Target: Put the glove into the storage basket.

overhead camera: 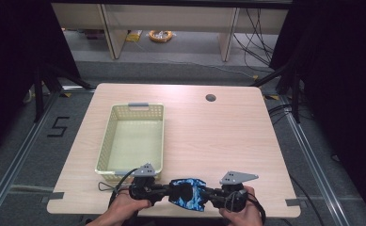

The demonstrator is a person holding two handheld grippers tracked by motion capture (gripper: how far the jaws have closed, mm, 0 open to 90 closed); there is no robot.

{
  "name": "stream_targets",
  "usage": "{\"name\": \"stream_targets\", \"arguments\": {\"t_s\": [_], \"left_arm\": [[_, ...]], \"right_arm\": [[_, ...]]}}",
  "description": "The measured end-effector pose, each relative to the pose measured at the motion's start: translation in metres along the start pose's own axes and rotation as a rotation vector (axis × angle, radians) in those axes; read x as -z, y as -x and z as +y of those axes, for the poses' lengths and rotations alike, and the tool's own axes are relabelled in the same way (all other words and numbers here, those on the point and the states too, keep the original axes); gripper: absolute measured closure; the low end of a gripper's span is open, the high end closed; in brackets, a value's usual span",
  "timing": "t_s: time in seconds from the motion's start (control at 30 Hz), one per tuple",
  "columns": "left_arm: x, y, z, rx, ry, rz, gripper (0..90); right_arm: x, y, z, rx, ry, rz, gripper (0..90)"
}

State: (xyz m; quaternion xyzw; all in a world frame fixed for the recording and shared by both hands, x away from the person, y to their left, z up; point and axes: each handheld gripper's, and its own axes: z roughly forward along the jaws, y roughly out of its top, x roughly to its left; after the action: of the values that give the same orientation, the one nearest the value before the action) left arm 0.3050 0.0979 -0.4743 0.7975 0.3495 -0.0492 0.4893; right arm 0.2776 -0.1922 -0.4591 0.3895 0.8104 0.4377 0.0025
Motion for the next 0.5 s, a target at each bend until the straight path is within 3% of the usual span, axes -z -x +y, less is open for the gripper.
{"name": "stream_targets", "arguments": {"t_s": [0.1, 0.13, 0.17, 0.2, 0.23, 0.3, 0.43, 0.5], "left_arm": [[0.007, 0.004, 0.007, -0.009, 0.001, 0.011, 83.8], [0.010, 0.005, 0.012, -0.018, 0.015, 0.002, 83.8], [0.010, 0.005, 0.012, -0.018, 0.015, 0.002, 83.8], [0.013, 0.005, 0.014, -0.014, 0.008, 0.012, 83.8], [0.016, 0.006, 0.016, -0.021, 0.010, 0.015, 83.7], [0.022, 0.004, 0.020, 0.007, 0.017, 0.000, 83.6], [0.038, 0.001, 0.028, -0.007, 0.041, 0.018, 83.3], [0.045, 0.000, 0.032, -0.013, 0.053, 0.032, 83.3]], "right_arm": [[0.003, -0.002, 0.004, 0.004, -0.004, -0.003, 81.2], [0.004, -0.001, 0.009, 0.071, 0.040, -0.006, 81.2], [0.004, -0.001, 0.009, 0.071, 0.040, -0.006, 81.2], [0.006, -0.004, 0.011, 0.042, 0.024, -0.014, 81.2], [0.006, -0.004, 0.014, 0.050, 0.034, 0.000, 81.2], [0.008, -0.006, 0.021, 0.070, 0.042, -0.003, 81.2], [0.009, -0.016, 0.037, 0.071, 0.046, 0.018, 81.2], [0.007, -0.017, 0.045, 0.108, 0.048, 0.012, 81.2]]}}
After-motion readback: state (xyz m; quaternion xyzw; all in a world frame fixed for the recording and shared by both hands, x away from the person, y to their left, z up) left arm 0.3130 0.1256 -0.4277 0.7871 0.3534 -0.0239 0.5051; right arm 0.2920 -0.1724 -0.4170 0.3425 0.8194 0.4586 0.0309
